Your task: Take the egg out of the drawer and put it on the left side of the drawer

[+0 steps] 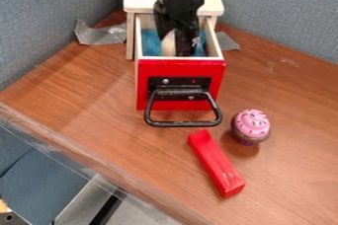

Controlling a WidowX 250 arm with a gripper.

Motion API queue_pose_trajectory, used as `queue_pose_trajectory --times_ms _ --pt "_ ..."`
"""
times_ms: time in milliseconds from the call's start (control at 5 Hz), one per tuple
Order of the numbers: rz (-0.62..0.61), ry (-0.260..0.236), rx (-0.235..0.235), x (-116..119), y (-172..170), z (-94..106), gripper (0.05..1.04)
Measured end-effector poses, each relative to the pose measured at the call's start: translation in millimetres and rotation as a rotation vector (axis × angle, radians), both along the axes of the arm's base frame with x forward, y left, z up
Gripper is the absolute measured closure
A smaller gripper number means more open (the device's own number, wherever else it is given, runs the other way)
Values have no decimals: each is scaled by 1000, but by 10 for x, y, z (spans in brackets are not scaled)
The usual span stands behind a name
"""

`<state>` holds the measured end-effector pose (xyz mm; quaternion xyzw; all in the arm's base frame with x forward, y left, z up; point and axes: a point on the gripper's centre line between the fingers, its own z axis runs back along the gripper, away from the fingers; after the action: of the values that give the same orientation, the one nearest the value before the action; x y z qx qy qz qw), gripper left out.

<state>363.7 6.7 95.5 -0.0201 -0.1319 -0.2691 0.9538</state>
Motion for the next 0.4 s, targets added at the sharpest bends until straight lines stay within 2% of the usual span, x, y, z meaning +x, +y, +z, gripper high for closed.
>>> queue_pose_trajectory --times_ms 200,400 --pt "-26 -76 -20 -107 -53 289 205" --pt "19 -95 -39 -270 100 475 205"
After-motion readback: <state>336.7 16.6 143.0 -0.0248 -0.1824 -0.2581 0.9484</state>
